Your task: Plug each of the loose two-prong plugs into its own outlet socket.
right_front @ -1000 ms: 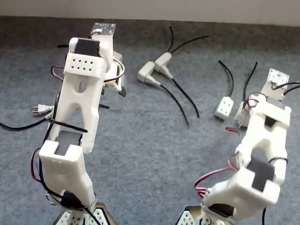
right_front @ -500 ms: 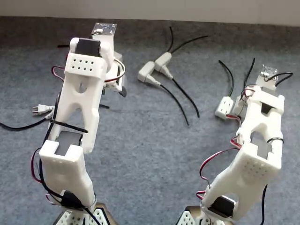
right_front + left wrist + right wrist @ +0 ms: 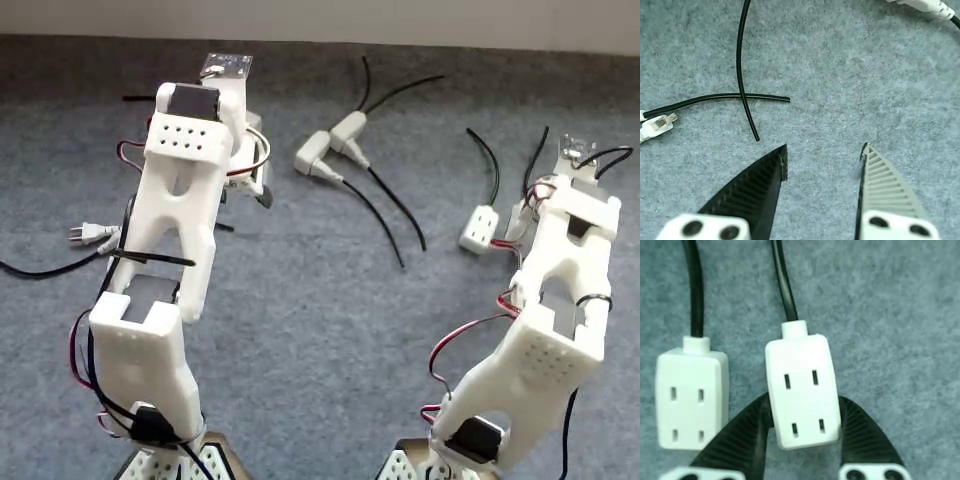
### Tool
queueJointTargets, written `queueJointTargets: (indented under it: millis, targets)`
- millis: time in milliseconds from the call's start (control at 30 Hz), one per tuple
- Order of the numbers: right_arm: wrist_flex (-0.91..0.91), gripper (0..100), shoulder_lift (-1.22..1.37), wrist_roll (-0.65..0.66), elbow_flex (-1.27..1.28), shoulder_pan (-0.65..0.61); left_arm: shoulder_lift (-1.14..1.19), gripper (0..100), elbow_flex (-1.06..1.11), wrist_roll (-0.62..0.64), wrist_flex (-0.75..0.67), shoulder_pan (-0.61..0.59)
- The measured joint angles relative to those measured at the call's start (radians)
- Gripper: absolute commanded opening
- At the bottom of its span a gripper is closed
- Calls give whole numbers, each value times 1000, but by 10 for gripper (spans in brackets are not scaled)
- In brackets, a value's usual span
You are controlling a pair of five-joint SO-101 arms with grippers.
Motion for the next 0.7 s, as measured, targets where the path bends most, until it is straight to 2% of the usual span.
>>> queueJointTargets:
  millis: [133,300,467,700]
  targets:
    - [173,98,-117,-132,-72,-34,0,235,-6,0,-2,0]
    - [379,98,-262,-207,-209,-114,0,235,-37,0,-2,-28]
    - [508,98,-359,-278,-341,-155,0,235,-41,0,-2,-71]
    - [657,98,-376,-591,-422,-218,0,234,-41,0,15,-138]
